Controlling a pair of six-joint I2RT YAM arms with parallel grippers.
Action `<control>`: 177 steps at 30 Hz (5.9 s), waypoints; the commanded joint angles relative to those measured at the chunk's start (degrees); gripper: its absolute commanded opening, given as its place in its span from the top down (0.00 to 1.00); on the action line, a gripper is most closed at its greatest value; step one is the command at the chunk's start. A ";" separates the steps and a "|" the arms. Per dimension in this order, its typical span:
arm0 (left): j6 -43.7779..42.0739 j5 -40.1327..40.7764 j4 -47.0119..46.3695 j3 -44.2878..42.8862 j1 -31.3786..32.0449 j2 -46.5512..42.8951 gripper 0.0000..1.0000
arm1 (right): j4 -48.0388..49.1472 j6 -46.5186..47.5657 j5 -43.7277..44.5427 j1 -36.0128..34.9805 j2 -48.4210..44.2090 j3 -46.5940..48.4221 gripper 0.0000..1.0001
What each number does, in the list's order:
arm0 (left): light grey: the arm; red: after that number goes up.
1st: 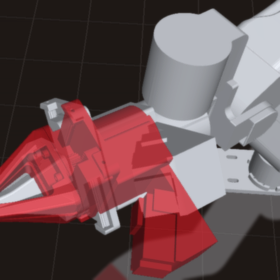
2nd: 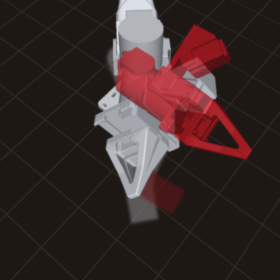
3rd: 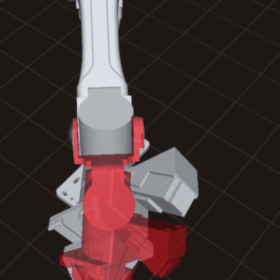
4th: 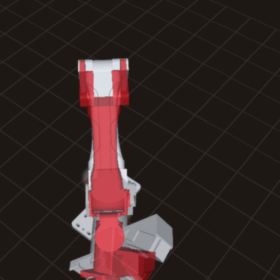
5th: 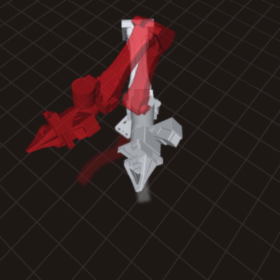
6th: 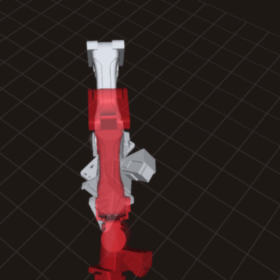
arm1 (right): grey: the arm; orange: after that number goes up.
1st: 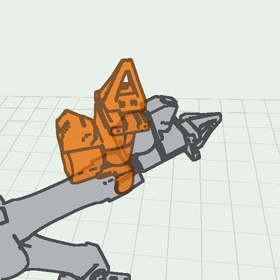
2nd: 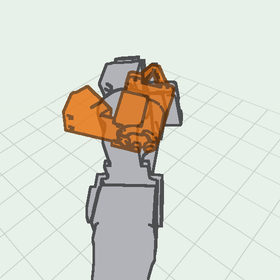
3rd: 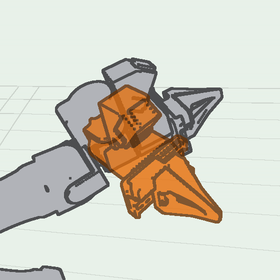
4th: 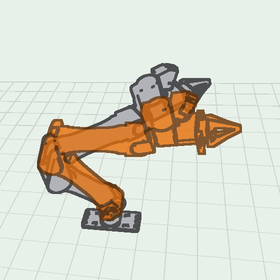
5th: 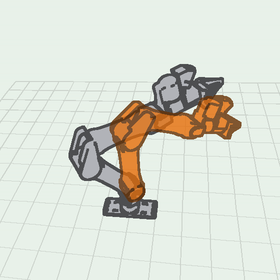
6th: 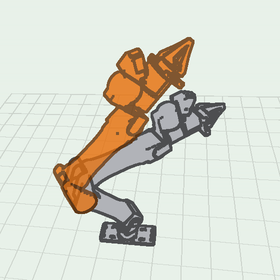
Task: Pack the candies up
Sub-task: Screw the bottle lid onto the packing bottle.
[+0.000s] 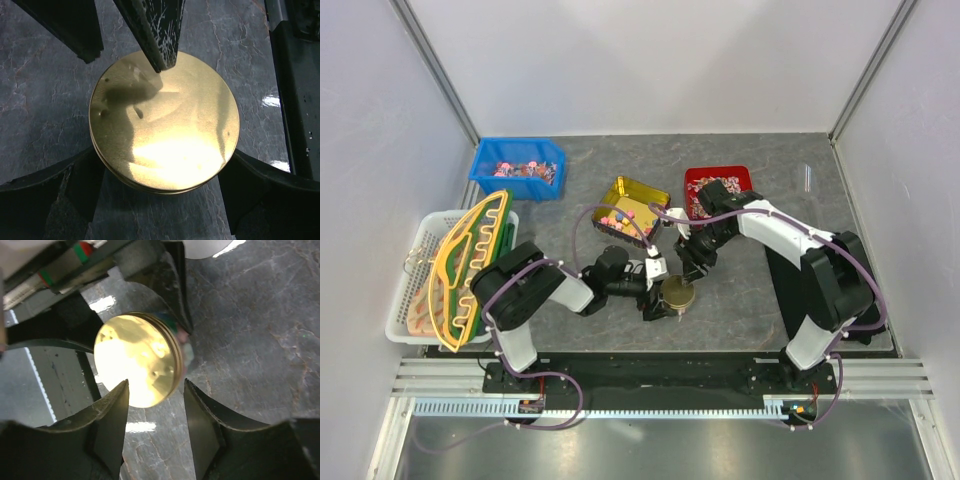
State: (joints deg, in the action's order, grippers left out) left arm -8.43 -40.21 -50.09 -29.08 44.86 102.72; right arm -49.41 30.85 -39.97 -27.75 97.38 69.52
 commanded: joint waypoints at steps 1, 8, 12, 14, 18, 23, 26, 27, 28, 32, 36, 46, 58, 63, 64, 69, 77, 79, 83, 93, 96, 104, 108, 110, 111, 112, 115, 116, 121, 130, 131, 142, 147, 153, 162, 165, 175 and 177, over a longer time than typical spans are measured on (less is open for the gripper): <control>-0.62 3.55 1.22 -2.38 0.84 1.96 0.09 | -2.10 0.79 -6.00 -0.03 -0.09 3.69 0.46; -1.59 4.43 2.45 -2.74 1.54 2.14 0.09 | -0.08 -0.44 -4.60 -0.03 -1.58 2.12 0.47; -2.12 4.26 3.06 -3.09 1.63 2.40 0.09 | 2.12 -1.49 -2.05 -0.20 -1.15 0.80 0.48; -2.21 4.26 3.50 -3.35 1.72 2.40 0.09 | 2.74 -1.50 -1.87 -0.29 -0.53 0.71 0.49; -2.38 3.30 3.59 -3.35 1.81 2.31 0.09 | 4.23 -2.02 -0.29 -0.55 -0.09 0.71 0.50; -2.38 3.29 4.03 -3.53 1.81 2.49 0.09 | 3.53 -1.85 0.59 -0.64 0.17 0.36 0.54; -2.56 3.29 4.38 -3.88 1.81 2.58 0.12 | 3.62 -1.85 1.20 -0.64 0.44 -0.08 0.54; -2.39 3.29 4.56 -3.97 1.81 2.58 0.12 | 3.53 -1.93 1.21 -0.73 0.53 -0.17 0.54; -2.47 3.38 4.56 -3.97 1.81 2.58 0.12 | 3.53 -2.02 1.29 -0.64 0.61 -0.17 0.54; -2.47 3.55 4.82 -4.05 1.90 2.66 0.13 | 3.62 -2.29 1.03 -0.73 1.49 -1.05 0.57; -2.38 3.47 5.26 -4.32 1.81 2.67 0.15 | 3.18 -2.29 1.73 -0.73 1.23 -1.66 0.62; -2.38 3.73 6.58 -5.02 1.90 2.93 0.20 | 2.30 -2.99 3.23 -0.73 -2.11 -4.30 0.66; -1.51 5.49 8.60 -6.52 1.81 3.46 0.34 | 1.86 -3.08 3.58 -0.73 -3.08 -5.00 0.66; -1.24 5.93 8.69 -6.60 1.81 3.45 0.32 | 1.77 -2.73 4.02 -0.73 -3.69 -6.93 0.66; -1.59 5.84 8.69 -6.60 1.81 3.37 0.33 | 1.60 -2.73 4.11 -0.73 -3.87 -7.20 0.66; -1.33 6.45 8.95 -6.78 1.81 3.46 0.34 | 1.07 -2.73 4.90 -0.73 -5.71 -8.87 0.67; -0.98 9.00 9.22 -7.30 1.81 3.98 0.37 | -0.69 -2.11 5.51 -0.73 -8.17 -9.93 0.69; -0.98 9.35 9.39 -7.31 1.90 4.16 0.38 | -2.17 -1.50 4.90 -0.73 -8.26 -9.58 0.69; -0.89 10.23 9.92 -7.92 1.90 4.68 0.39 | -4.90 0.34 4.81 -0.73 -7.65 -9.14 0.70; -1.77 15.59 9.92 -8.10 1.81 4.69 0.41 | -8.77 3.16 3.67 -0.73 -7.21 -9.31 0.74; -1.86 15.77 9.92 -8.18 1.81 4.77 0.41 | -9.39 3.43 3.32 -0.73 -7.38 -9.05 0.77; -2.12 17.00 9.92 -8.27 1.81 4.86 0.41 | -14.58 7.47 6.05 -0.90 -6.68 -0.18 0.70; -2.30 16.74 9.92 -8.27 1.90 4.86 0.41 | -13.97 8.26 3.23 -0.82 -4.40 4.21 0.63; -2.30 16.65 10.09 -8.36 1.98 4.95 0.40 | -12.56 7.56 2.70 -0.90 -2.56 5.36 0.62; -2.38 16.48 10.27 -8.36 1.98 5.12 0.41 | -11.95 7.30 2.61 -0.82 -1.94 6.41 0.62; -2.38 16.48 10.36 -8.53 1.98 5.13 0.40 | -10.20 6.42 2.70 -0.82 -0.80 6.86 0.61; -2.47 15.95 10.53 -8.54 1.98 5.13 0.40 | -5.97 4.58 3.05 -0.82 1.39 8.18 0.61; -2.56 15.69 10.53 -8.54 1.98 5.13 0.40 | -5.35 4.57 2.96 -0.82 2.10 9.14 0.61; -2.82 14.54 10.89 -8.62 2.07 5.21 0.40 | -3.77 5.10 1.38 -0.38 6.93 12.31 0.62; -2.83 14.37 11.06 -8.80 2.07 5.21 0.40 | -2.10 7.03 -2.05 0.94 10.64 12.75 0.64; -2.82 14.37 11.15 -8.80 2.07 5.21 0.41 | -1.57 7.03 -2.31 1.29 10.29 12.23 0.64; -2.82 14.10 11.24 -8.89 2.07 5.30 0.43 | -1.39 8.08 -5.03 7.27 9.05 10.99 0.65; -2.91 14.10 11.33 -8.89 2.16 5.21 0.43 | -5.35 10.19 -7.93 7.36 12.91 13.10 0.65; -2.82 14.45 11.50 -8.98 2.07 5.39 0.43 | -6.58 11.25 -8.55 7.18 14.15 13.19 0.67; -2.91 14.54 11.76 -9.24 2.07 5.48 0.43 | -6.58 10.02 -7.23 7.18 13.19 11.52 0.80; -2.91 14.89 11.77 -9.24 2.16 5.48 0.43 | -6.84 9.84 -6.01 7.18 12.39 10.47 0.83; -2.82 15.51 12.12 -9.42 2.16 5.48 0.43 | -7.63 9.67 -3.72 7.88 7.91 5.90 0.87; -2.82 15.68 12.12 -9.50 2.16 5.48 0.43 | -7.81 9.75 -3.28 7.97 7.30 5.11 0.87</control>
State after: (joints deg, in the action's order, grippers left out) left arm -9.85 -28.45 -43.13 -38.11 47.35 106.15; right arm -53.08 39.70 -44.51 -19.86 106.54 77.28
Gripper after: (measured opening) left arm 0.838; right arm 0.131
